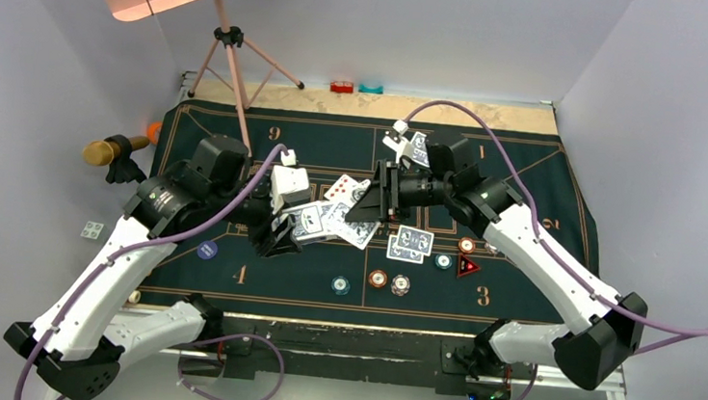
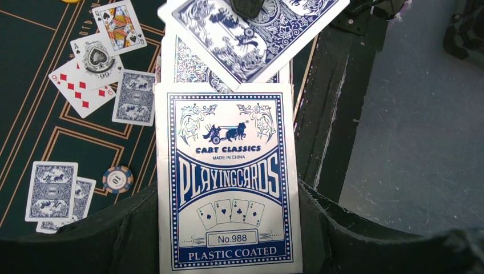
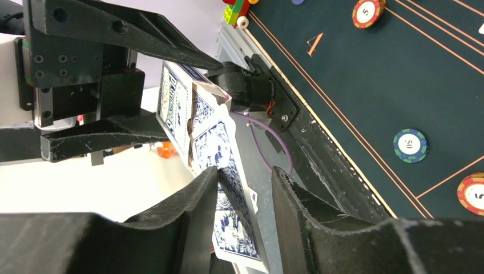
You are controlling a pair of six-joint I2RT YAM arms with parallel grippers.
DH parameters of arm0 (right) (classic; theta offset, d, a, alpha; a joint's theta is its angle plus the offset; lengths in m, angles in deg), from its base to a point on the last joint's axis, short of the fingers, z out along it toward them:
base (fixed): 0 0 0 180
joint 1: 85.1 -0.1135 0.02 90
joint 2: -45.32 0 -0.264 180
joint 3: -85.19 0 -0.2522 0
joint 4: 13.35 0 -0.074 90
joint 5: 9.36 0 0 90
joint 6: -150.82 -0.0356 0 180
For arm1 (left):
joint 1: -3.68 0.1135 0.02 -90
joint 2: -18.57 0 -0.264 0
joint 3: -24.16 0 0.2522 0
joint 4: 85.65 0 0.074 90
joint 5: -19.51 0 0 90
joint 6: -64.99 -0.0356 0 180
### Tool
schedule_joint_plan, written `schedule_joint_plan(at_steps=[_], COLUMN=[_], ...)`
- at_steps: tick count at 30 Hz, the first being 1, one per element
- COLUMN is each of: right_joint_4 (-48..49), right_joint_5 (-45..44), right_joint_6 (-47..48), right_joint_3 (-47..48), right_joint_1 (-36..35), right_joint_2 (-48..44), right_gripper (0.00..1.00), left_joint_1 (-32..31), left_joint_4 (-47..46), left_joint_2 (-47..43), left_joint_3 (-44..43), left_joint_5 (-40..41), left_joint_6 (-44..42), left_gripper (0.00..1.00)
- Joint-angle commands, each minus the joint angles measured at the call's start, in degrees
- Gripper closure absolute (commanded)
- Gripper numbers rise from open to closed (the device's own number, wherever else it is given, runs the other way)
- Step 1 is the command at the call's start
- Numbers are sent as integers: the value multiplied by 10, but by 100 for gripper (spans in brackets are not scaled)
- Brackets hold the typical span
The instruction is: Distribute texas hold em gaming equipment
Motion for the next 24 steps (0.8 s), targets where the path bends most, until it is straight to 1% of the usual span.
schedule_joint_plan(at_steps=[1,5,11,15,24], right_joint_4=[-25,-37,-62,-95,-124], right_joint_5=[1,7,13,12,16], right_joint_6=[14,19,34,57,81], right_joint_3=[28,30,44,61,96], right_joint_1=[17,28,42,52,78], right_joint_2=[-26,-30,-23,-18,-17], right_gripper=[60,64,74,75,76], left_joint_1=[5,5,5,4,5], left_joint_4=[-25,-27,-26,-25,-23], left_joint_2=[-11,-11,-8,-8,-7], left_joint_3=[-18,-18,-19,-18,-20], left_joint_5=[-13,-14,-15,-16,-19], left_joint_6=[6,5,6,6,6], left_gripper=[100,100,100,100,100])
